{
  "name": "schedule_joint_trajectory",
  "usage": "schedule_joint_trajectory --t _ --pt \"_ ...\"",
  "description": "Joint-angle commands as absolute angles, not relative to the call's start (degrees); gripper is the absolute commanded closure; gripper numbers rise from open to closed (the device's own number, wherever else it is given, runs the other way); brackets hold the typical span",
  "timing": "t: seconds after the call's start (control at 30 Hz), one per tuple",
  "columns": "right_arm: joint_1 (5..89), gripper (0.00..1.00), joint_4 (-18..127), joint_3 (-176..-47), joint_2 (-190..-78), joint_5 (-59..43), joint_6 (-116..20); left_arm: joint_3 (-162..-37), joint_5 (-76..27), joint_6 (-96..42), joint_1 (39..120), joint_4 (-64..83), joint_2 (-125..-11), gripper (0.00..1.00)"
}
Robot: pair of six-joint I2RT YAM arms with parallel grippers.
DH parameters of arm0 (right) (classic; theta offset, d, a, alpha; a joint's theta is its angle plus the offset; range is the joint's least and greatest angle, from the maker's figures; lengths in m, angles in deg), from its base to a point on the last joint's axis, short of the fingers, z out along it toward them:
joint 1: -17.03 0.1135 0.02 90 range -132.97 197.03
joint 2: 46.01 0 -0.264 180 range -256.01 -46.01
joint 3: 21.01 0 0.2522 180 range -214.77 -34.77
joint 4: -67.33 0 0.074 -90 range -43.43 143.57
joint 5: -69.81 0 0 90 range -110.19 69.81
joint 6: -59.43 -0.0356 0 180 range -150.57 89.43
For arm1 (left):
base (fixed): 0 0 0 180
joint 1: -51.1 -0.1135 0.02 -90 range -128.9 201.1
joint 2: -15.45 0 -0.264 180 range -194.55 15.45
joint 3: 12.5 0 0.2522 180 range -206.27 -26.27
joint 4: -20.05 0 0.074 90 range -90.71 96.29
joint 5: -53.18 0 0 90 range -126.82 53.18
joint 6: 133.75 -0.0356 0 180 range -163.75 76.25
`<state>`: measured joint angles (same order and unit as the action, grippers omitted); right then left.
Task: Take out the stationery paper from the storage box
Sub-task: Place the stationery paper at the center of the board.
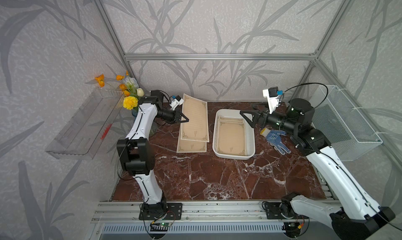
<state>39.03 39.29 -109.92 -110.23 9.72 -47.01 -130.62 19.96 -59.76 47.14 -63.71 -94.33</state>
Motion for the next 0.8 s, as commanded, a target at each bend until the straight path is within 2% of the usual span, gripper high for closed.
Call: schedule_joint_trajectory --t 0.0,0.23,0.77 --pt "38.7 0.01 38.3 -109.3 -108.7 8.3 -46.3 -133.8 22.7 -65.1 46.6 -69.7 -99.7 1.00" --pt "38.7 0.01 35.5 -108.9 -108.3 6.3 -45.6 -140.2 20.1 -67.3 46.2 -75.3 -111.0 1.00" --pt "38.7 0.01 34.0 -106.5 -107.2 4.4 -44.8 -139.4 12.1 -62.6 46.0 -72.1 -113.9 1.00"
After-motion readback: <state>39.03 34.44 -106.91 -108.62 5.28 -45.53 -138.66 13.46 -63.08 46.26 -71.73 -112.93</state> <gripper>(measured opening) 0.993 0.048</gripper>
